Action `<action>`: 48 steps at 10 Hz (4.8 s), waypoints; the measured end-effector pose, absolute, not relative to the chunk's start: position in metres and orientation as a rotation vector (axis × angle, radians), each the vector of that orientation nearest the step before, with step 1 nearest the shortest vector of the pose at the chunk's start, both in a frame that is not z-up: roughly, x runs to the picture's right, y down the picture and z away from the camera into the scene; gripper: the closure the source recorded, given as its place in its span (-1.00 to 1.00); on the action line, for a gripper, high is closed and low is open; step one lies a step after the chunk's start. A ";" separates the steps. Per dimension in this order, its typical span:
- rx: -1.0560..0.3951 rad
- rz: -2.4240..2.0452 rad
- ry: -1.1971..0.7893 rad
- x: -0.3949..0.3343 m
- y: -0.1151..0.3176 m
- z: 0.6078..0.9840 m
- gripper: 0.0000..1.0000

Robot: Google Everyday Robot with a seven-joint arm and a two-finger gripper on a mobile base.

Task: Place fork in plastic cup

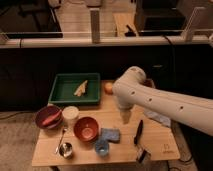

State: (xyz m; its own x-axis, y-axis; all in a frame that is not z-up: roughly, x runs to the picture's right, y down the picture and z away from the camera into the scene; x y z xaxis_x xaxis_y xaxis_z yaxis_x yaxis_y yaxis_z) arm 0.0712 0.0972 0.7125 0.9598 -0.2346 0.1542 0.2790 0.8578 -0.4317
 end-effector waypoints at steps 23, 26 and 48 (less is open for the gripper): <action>-0.468 -0.446 -0.282 0.019 0.060 0.755 -0.60; -0.470 -0.444 -0.305 0.020 0.057 0.760 -0.60; -0.469 -0.592 -0.508 -0.009 0.052 0.759 -0.60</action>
State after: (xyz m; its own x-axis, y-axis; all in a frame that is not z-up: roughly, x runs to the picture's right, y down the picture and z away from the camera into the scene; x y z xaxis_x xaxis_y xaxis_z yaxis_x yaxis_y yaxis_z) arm -0.0087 0.0521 0.7593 0.7162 -0.4022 0.5704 0.6246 0.7340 -0.2667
